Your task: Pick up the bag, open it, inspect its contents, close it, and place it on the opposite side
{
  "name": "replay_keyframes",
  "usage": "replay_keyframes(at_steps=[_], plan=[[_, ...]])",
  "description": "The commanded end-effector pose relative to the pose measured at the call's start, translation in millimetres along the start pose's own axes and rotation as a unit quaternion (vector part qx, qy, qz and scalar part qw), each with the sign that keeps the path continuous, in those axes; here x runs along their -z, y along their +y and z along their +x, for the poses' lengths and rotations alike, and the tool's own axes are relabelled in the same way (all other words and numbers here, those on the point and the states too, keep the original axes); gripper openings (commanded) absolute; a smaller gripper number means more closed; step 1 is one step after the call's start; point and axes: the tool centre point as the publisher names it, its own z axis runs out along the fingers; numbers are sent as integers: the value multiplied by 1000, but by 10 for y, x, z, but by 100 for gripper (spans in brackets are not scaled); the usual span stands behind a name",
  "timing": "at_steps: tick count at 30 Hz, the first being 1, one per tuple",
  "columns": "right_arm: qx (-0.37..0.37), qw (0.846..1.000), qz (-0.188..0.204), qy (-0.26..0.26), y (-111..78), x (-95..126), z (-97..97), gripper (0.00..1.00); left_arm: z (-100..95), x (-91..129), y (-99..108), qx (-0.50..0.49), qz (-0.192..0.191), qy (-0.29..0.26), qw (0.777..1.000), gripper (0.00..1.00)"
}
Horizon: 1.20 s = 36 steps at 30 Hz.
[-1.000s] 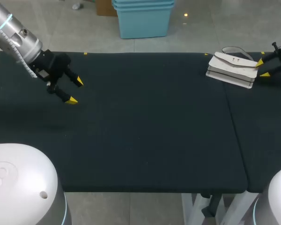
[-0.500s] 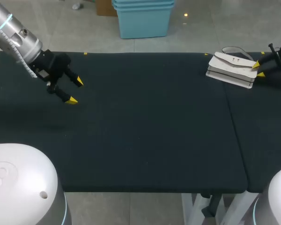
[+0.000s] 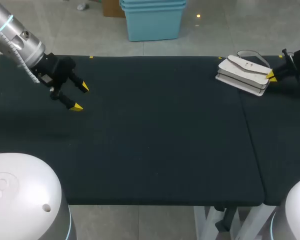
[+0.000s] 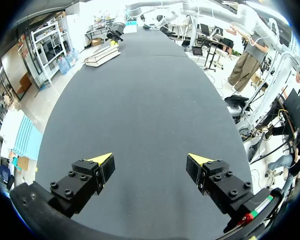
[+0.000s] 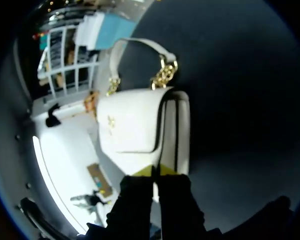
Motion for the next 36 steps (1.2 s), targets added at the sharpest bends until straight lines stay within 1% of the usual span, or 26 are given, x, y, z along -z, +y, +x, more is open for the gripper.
replay_keyframes(at_steps=[1,7,9,14,23,31,36], plan=[[22,999,41,9,14,-37,27,0,-1,-5,7,0,1,-1,1000,100],[54,996,77,6,-113,-135,82,0,-1,-5,7,0,1,-1,1000,100],[61,995,80,-1,-140,-168,93,0,-1,-5,7,0,1,-1,1000,100],[81,991,107,2,-199,-224,127,0,-1,-5,7,0,1,-1,1000,100],[105,986,129,-6,-326,-318,198,0,-1,-5,7,0,1,-1,1000,100],[121,982,145,-4,-527,-419,285,0,-1,-5,7,0,1,-1,1000,100],[133,981,140,-10,-686,-510,341,0,-1,-5,7,0,1,-1,1000,100]])
